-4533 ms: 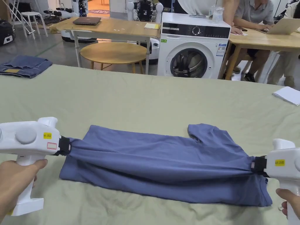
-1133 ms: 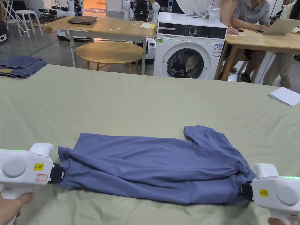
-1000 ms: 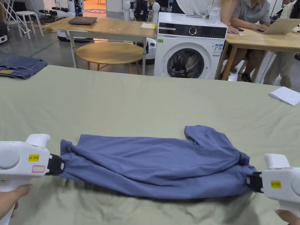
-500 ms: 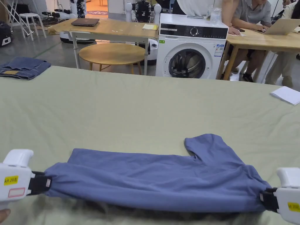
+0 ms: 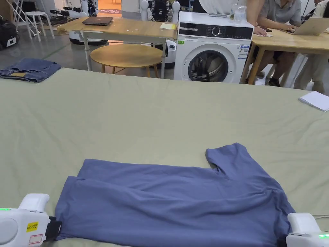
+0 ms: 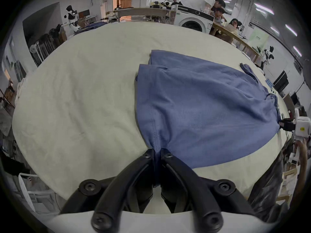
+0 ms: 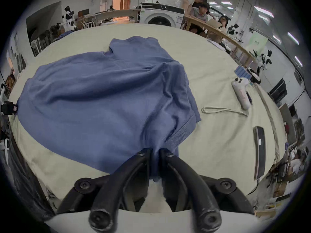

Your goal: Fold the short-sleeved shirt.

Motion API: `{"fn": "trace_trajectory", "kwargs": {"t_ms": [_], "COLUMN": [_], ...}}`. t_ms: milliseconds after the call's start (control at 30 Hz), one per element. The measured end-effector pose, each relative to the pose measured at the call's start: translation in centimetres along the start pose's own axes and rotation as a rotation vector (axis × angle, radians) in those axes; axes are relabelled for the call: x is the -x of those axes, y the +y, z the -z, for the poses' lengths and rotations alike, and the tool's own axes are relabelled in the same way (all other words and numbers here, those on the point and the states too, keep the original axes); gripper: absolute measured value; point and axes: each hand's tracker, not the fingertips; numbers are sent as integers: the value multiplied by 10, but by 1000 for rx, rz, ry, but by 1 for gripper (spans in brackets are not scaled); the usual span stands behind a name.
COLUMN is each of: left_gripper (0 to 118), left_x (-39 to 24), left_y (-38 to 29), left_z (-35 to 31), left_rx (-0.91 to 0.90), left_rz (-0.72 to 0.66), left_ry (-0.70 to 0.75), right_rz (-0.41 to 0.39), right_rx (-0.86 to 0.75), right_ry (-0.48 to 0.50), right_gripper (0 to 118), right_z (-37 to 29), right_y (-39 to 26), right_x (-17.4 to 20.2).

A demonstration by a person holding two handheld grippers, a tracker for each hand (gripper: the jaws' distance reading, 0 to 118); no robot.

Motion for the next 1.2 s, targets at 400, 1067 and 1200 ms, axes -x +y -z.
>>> {"fn": "trace_trajectory", "kwargs": {"t_ms": [400,1067,1200], "left_gripper": [34,0,0], "left_x": [-50,-23,-2], "left_y": [28,150,189], "left_z": [-55,-5,33], "left_rx": [-357,-329,-169], "left_rz": [52,-12,-25], "left_ry": [-3,14,-18], "right_rz": [47,110,111], "right_rx": [-407,-581,-533], "right_ry": [-6,74,79], "right_gripper": [58,0,0], "right_z": [-64,-58,-45], "right_y": [40,74,78], "right_x": [45,107,100]}}
